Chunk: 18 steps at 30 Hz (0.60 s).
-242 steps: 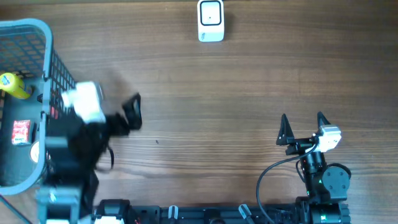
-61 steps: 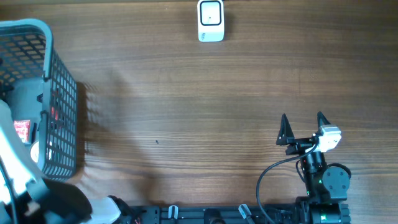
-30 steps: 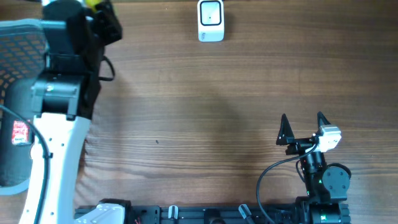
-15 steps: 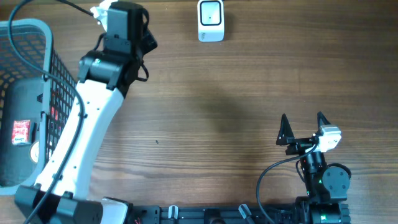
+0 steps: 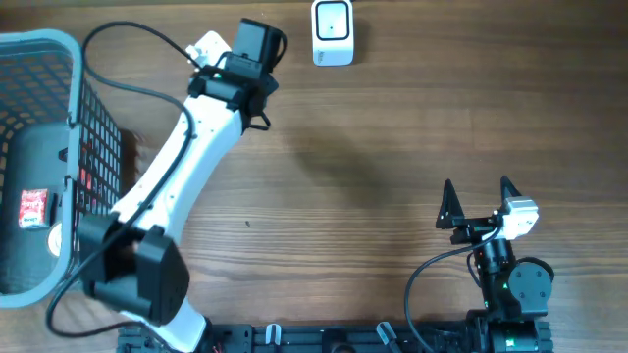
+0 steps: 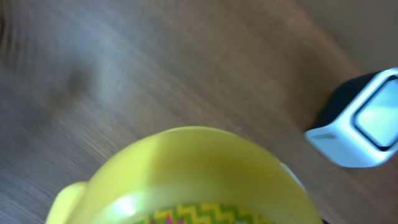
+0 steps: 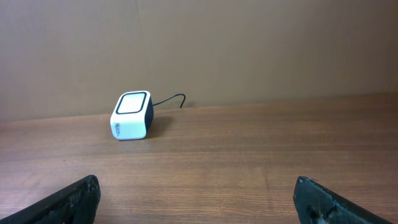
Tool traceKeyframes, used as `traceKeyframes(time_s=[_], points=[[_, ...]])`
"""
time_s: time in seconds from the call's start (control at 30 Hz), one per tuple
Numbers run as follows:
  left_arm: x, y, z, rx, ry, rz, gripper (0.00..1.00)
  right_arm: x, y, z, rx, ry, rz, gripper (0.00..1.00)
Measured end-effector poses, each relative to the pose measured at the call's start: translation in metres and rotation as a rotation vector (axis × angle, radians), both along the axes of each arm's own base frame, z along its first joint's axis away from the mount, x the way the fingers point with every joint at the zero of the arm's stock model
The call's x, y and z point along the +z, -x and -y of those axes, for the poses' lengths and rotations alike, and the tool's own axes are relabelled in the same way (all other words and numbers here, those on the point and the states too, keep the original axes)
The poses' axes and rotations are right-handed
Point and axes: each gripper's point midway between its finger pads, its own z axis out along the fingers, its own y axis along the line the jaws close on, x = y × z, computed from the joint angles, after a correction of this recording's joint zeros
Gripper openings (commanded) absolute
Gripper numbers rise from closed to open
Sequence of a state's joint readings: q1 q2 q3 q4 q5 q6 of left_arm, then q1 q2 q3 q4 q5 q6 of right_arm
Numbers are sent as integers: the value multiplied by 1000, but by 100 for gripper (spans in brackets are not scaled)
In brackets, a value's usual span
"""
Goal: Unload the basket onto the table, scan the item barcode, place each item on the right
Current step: 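Lift the Mentos bottle out and carry it toward the white scanner, then set the Mentos bottle down on the table below the scanner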
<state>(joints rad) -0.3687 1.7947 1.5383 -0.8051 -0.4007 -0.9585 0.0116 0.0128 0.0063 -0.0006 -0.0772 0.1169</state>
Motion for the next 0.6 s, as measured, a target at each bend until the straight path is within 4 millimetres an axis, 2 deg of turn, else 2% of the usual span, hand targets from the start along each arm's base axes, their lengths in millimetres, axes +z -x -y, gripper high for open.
traceKeyframes(time_s=[0.3, 0.43, 0.6], points=[[-67, 8, 4, 107, -27, -138, 50, 0, 0, 0, 0, 0, 0, 100], [-89, 15, 1, 181, -24, -189, 50, 0, 0, 0, 0, 0, 0, 100], [-107, 21, -1, 282, 1, -211, 50, 0, 0, 0, 0, 0, 0, 100]])
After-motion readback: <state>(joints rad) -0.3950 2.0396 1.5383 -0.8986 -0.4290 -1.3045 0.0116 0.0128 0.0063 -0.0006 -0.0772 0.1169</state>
